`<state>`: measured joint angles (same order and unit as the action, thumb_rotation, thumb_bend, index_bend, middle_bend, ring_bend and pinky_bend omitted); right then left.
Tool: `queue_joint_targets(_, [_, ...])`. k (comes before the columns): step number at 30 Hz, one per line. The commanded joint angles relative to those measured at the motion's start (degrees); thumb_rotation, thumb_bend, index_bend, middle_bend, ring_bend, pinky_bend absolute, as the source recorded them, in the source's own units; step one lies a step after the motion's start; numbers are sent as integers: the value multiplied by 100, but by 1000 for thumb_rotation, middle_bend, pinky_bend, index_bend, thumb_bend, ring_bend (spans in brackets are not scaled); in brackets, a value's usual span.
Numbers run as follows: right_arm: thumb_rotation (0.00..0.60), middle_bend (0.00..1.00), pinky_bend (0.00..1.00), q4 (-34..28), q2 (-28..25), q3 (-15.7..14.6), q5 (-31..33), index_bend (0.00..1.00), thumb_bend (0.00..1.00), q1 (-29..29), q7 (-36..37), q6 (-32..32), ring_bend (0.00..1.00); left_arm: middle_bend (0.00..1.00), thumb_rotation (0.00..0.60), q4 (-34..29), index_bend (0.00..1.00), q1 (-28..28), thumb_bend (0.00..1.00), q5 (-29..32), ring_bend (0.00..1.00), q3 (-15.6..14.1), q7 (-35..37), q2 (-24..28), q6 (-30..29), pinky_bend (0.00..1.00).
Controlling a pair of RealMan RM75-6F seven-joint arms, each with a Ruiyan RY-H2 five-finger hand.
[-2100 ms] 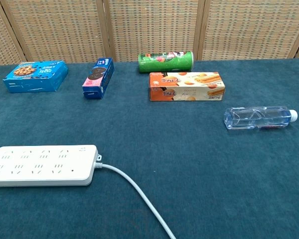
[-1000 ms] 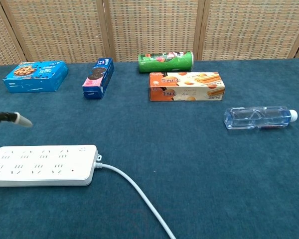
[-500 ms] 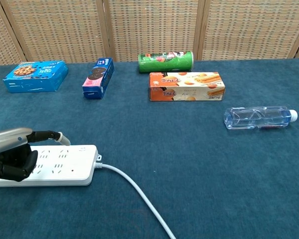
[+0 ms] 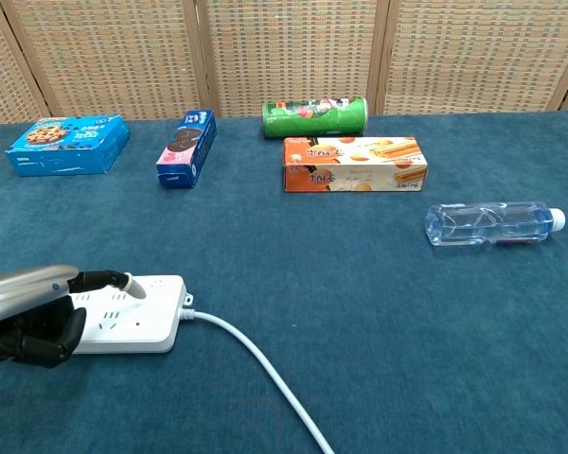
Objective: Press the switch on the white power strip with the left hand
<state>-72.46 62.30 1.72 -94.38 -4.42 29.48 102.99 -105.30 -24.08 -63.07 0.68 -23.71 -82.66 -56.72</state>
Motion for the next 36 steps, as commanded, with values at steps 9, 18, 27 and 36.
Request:
queue_joint_targets(9, [600,19,0,10,-5,9,12,62,0,-3,24,-7,0,1000,600,27,173,-91,1000,229,1000,-136,-161,-117,-85,1000])
queue_joint_targets(18, [600,19,0,7,-9,21,13,62,0,-7,37,14,0,1000,600,35,254,-162,1000,366,1000,-197,-219,-175,-99,1000])
queue_joint_targets(27, [600,19,0,17,1,15,0,62,0,-2,37,2,0,1000,600,-183,234,241,1000,-971,1000,-28,660,134,-1223,1000])
queue_joint_targets(36, [600,19,0,-2,4,-3,-51,62,0,-21,15,59,0,94,587,0,0,873,0,-2334,95,-257,1292,1283,-2506,58])
